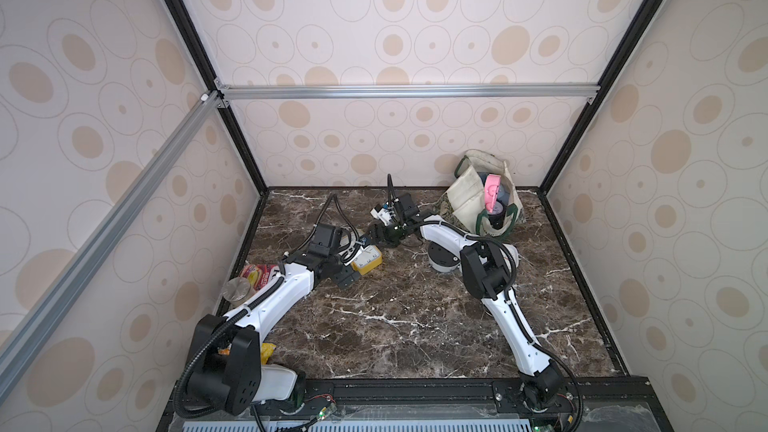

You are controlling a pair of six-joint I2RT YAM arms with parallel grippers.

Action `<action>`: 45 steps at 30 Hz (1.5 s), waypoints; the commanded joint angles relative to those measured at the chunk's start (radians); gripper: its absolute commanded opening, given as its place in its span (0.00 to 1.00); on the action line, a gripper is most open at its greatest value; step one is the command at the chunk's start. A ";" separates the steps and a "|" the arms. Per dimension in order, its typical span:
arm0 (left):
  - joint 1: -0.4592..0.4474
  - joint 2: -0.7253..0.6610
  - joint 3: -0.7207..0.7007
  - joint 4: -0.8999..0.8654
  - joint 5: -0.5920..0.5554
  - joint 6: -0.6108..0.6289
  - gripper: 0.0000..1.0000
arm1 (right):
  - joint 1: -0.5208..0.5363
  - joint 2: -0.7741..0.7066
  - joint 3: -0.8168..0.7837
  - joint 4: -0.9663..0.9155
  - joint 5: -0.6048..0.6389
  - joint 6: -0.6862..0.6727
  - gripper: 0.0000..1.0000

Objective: Put the alarm clock into the canvas bag
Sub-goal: Adjust the alarm at the center of the board, then pick up the alarm from the center of the board.

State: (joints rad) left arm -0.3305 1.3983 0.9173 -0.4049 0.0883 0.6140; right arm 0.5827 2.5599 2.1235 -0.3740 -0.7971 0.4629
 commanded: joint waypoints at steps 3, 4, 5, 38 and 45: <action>0.029 0.132 0.161 -0.098 0.024 -0.059 0.98 | -0.036 -0.124 -0.171 0.127 -0.036 0.048 0.78; 0.033 0.158 0.195 -0.111 0.037 -0.101 0.98 | -0.041 -0.141 -0.199 0.136 -0.038 0.048 0.78; 0.034 0.181 0.223 -0.127 0.037 -0.141 0.98 | -0.042 -0.158 -0.226 0.148 -0.038 0.047 0.78; 0.044 0.373 0.192 -0.008 -0.124 -0.278 0.98 | -0.076 -0.320 -0.490 0.238 -0.091 0.051 0.86; 0.065 0.446 0.268 -0.015 -0.144 -0.246 0.98 | -0.078 -0.328 -0.505 0.218 -0.099 0.041 0.90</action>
State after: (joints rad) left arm -0.2821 1.8214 1.1362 -0.4225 -0.0399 0.3206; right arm 0.5091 2.2547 1.6264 -0.1436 -0.8745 0.5182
